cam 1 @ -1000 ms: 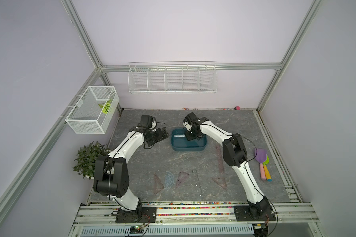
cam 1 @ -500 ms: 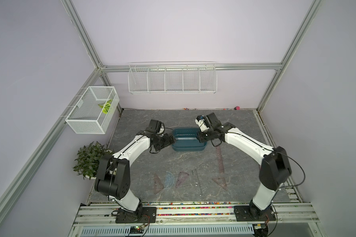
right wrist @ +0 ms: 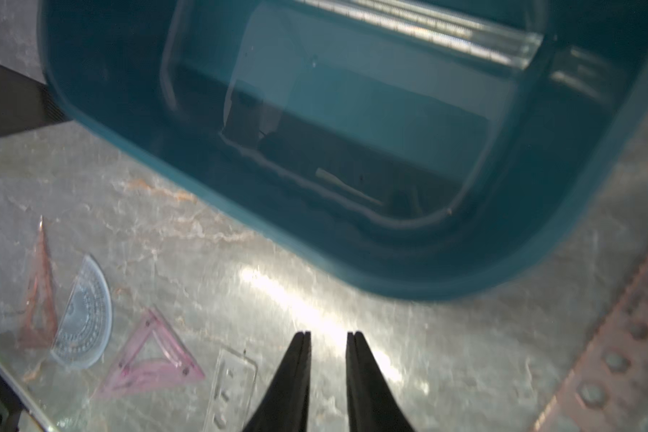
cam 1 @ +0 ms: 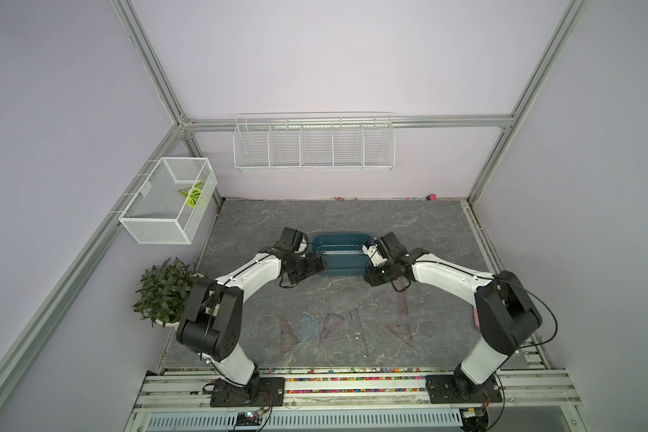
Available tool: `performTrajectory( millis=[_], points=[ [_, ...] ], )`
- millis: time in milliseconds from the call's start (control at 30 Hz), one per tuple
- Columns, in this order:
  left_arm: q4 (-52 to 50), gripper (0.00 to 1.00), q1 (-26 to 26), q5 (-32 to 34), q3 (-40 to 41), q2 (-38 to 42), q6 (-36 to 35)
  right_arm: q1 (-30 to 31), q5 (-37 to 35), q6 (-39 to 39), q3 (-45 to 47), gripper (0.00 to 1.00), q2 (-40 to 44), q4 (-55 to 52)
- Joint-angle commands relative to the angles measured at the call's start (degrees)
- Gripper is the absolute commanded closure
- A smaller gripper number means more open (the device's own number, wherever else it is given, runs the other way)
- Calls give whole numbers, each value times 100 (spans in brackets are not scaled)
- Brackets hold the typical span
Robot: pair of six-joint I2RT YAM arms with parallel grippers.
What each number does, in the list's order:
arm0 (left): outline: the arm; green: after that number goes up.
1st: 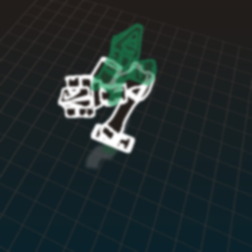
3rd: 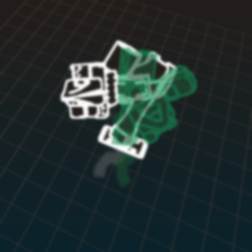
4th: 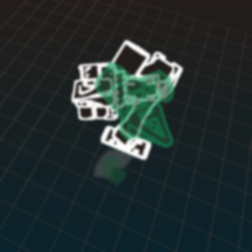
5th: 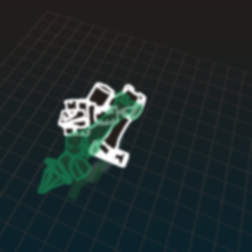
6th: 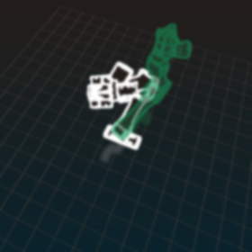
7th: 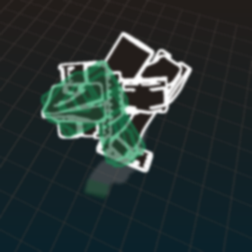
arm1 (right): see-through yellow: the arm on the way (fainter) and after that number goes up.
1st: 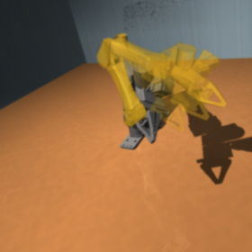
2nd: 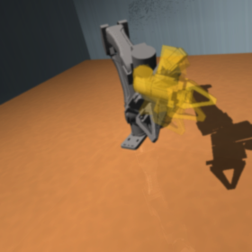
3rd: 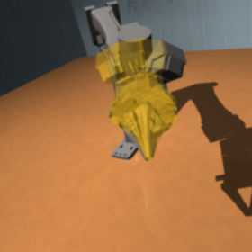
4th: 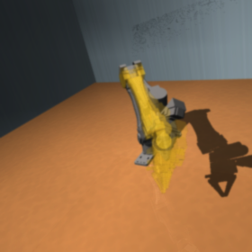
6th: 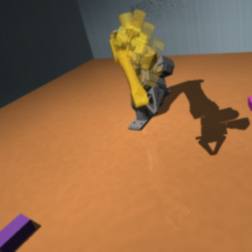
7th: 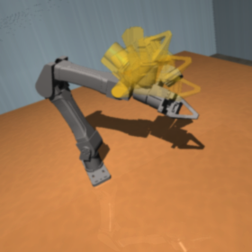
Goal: Put the scattered rulers into the storage box
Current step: Move the storage box to the center of the board.
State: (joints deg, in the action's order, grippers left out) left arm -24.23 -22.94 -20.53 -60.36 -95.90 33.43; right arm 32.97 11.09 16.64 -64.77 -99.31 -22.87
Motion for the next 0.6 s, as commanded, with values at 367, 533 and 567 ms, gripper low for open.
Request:
performTrajectory(
  millis=[367,533,567],
  points=[
    [-326,7,59,280,-1862,-1494,-65,-290,161,-307,-1237,76,-958,-174],
    [-466,7,143,328,-2237,-1795,-100,-401,300,-328,-1405,76,-1152,-182],
    [-485,7,169,334,-2280,-1831,-99,-409,326,-329,-1423,76,-1179,-174]
  ],
)
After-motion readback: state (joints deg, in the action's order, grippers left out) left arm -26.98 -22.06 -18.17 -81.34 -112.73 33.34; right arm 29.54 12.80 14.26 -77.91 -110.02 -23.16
